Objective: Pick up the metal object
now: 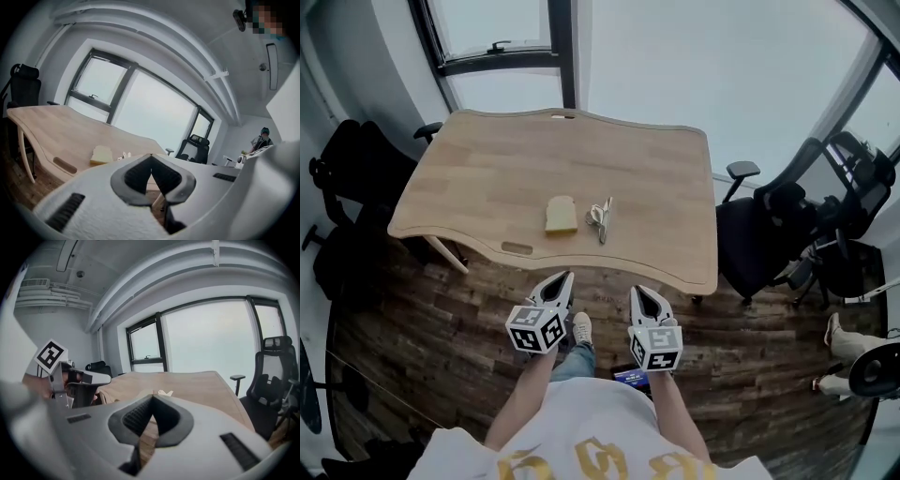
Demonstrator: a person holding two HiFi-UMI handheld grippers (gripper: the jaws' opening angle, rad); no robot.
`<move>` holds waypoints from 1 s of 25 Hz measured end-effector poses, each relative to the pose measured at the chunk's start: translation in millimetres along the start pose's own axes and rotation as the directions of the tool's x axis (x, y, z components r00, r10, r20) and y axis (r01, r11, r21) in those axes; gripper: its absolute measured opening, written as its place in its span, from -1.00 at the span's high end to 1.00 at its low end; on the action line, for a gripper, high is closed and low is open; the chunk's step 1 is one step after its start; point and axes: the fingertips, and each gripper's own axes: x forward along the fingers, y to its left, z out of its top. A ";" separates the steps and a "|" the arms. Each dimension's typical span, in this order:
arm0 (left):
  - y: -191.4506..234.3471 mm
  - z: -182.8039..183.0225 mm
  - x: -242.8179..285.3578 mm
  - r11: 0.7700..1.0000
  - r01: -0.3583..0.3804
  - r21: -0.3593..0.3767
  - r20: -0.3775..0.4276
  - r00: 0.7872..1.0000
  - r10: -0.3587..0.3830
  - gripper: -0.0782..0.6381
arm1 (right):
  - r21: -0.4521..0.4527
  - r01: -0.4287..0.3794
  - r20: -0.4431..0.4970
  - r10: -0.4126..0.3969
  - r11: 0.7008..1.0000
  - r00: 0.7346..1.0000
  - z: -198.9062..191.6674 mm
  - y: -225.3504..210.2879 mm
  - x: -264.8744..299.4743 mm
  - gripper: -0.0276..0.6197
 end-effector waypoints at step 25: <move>103.1 90.2 207.2 0.989 0.145 0.026 -0.079 0.987 -0.142 0.73 | 0.045 0.175 -0.052 -0.173 0.984 0.984 51.5 -81.5 186.5 0.88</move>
